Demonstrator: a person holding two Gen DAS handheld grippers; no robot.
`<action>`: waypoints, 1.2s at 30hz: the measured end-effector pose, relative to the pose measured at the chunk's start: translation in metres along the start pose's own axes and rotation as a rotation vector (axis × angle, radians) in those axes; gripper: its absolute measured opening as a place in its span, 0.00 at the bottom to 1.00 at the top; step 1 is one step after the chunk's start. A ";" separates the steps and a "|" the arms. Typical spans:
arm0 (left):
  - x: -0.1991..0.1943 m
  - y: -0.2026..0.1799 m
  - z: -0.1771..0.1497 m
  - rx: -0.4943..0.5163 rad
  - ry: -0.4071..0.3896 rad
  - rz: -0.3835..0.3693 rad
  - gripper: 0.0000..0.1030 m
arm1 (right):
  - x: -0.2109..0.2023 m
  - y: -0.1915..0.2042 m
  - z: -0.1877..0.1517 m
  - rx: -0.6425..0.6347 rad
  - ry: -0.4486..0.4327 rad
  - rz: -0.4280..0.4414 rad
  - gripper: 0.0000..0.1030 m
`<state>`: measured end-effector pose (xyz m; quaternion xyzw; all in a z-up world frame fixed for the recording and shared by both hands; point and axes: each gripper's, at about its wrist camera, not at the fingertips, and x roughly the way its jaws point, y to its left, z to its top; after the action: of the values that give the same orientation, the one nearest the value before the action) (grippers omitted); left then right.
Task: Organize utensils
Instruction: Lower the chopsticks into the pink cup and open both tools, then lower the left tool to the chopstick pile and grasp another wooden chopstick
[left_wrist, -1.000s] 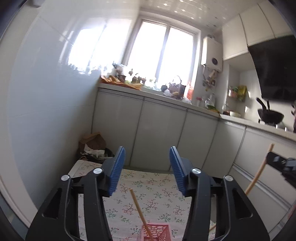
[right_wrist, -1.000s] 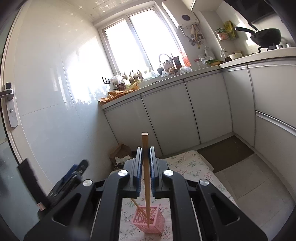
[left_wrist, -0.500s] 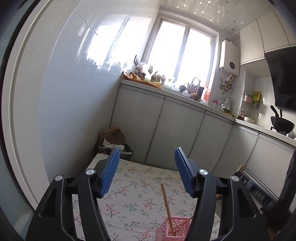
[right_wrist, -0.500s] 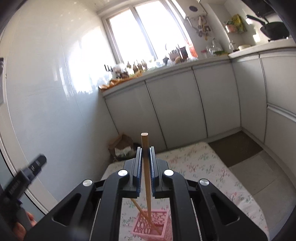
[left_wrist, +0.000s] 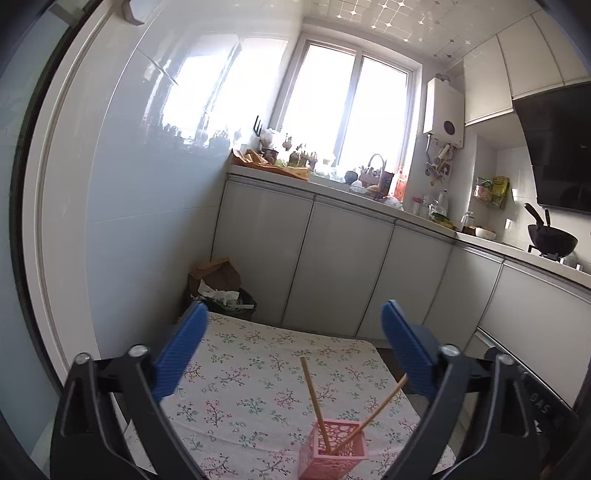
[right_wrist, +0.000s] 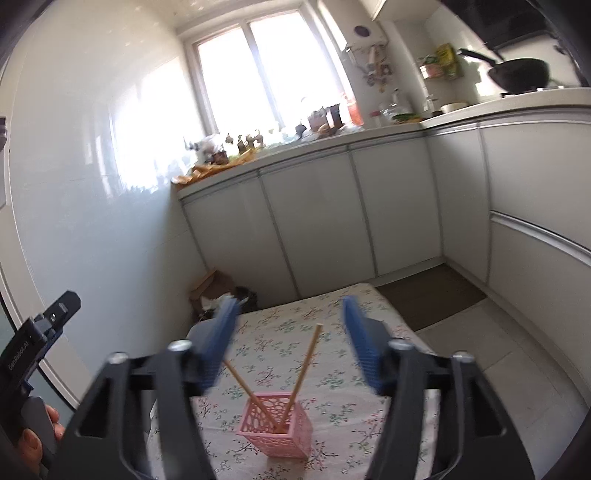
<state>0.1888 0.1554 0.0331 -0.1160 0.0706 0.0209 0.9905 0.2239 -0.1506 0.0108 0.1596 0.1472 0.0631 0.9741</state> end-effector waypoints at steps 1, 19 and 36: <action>-0.002 -0.004 -0.001 0.008 -0.001 -0.006 0.93 | -0.007 -0.005 0.000 0.008 -0.013 -0.017 0.84; -0.003 -0.080 -0.058 0.274 0.227 -0.145 0.93 | -0.114 -0.078 -0.064 -0.064 0.105 -0.229 0.94; 0.093 -0.188 -0.220 0.949 1.057 -0.457 0.89 | -0.126 -0.152 -0.157 0.146 0.373 -0.185 0.94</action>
<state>0.2620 -0.0759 -0.1496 0.3176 0.5132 -0.2770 0.7477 0.0676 -0.2694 -0.1479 0.2011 0.3429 -0.0088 0.9175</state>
